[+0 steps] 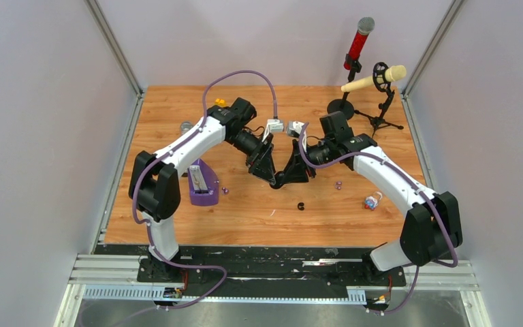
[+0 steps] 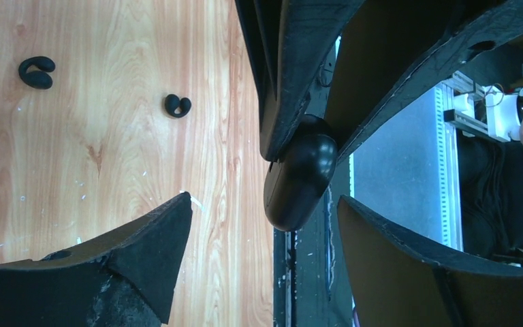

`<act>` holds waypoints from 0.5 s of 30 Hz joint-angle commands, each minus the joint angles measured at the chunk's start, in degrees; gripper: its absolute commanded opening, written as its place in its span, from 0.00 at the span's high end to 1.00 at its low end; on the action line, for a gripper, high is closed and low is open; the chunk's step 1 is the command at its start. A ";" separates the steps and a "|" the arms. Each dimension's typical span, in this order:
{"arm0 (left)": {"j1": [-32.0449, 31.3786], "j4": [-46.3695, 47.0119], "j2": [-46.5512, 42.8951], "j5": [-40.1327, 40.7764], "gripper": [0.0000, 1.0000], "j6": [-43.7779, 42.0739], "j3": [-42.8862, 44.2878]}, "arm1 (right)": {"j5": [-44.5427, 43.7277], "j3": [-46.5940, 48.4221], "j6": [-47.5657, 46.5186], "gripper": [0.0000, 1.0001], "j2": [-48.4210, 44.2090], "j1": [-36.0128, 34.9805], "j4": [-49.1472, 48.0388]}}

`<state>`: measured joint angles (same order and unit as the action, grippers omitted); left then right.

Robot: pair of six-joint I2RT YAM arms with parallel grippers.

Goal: Insert the wireless bluetooth earbuds into the charging case
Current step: Open the charging case.

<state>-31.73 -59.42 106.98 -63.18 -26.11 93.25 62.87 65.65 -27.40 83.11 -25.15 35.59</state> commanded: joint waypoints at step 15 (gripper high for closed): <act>-0.80 0.64 1.94 -1.28 0.12 -0.18 1.16 | 3.18 3.04 -0.38 1.00 -0.55 -0.06 -0.41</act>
<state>-32.01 -59.31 108.57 -63.11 -26.06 93.25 62.85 66.50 -27.27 84.44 -25.17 36.18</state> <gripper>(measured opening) 0.896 0.316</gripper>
